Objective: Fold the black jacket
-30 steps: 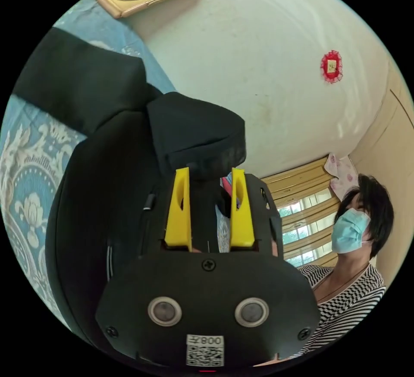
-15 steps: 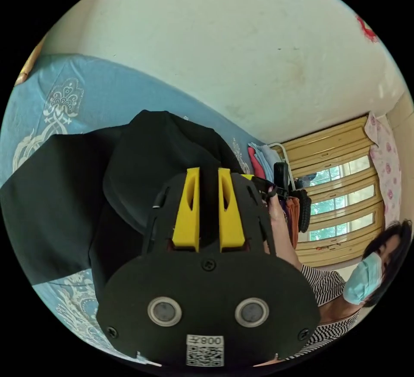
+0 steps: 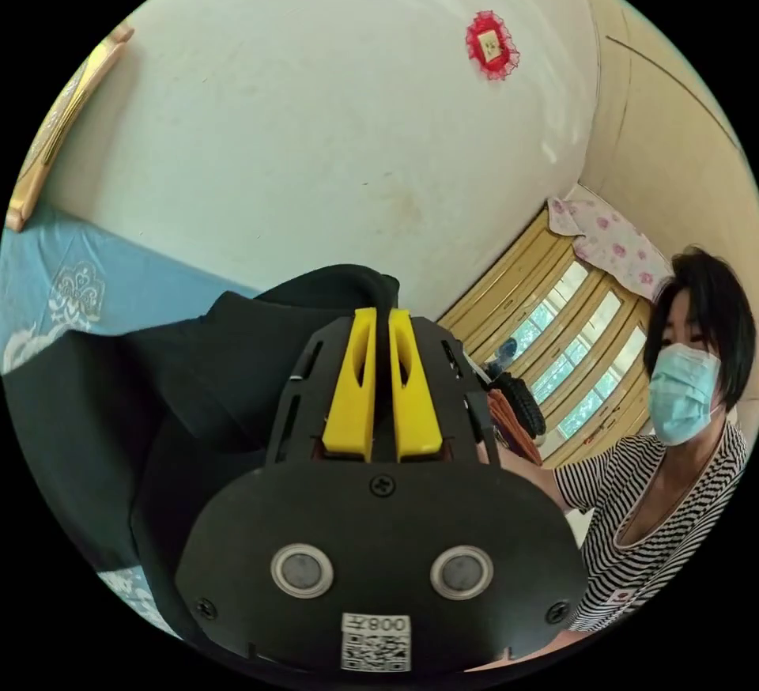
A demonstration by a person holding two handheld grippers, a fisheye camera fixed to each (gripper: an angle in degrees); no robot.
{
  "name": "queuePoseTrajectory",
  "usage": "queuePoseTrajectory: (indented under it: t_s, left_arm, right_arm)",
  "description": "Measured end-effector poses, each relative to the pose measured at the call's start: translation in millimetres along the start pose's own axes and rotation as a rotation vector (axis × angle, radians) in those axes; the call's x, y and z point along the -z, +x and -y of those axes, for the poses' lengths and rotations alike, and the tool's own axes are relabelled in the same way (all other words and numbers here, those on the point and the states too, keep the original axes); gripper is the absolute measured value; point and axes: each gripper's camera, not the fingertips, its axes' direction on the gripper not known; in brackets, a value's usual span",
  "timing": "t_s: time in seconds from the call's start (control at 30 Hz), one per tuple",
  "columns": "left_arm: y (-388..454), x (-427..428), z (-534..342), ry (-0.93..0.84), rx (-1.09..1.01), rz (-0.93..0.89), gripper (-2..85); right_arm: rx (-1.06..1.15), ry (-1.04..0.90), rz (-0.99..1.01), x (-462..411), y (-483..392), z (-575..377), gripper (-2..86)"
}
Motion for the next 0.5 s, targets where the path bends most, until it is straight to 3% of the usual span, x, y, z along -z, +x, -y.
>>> queuePoseTrajectory:
  t_s: [0.17,0.33,0.5]
  left_arm:
    - [-51,12,-101,-0.116,0.287,-0.009,3.1]
    - [-43,26,-130,-0.229,0.287,0.111,4.4]
    - [-33,42,-116,-0.176,0.241,0.199,8.6]
  right_arm:
    - [-0.067,-0.258,-0.120,-12,24,-61,0.5]
    - [-0.126,-0.377,-0.153,-29,27,-108,0.6]
    - [-0.163,-0.396,-0.247,-47,28,-126,0.6]
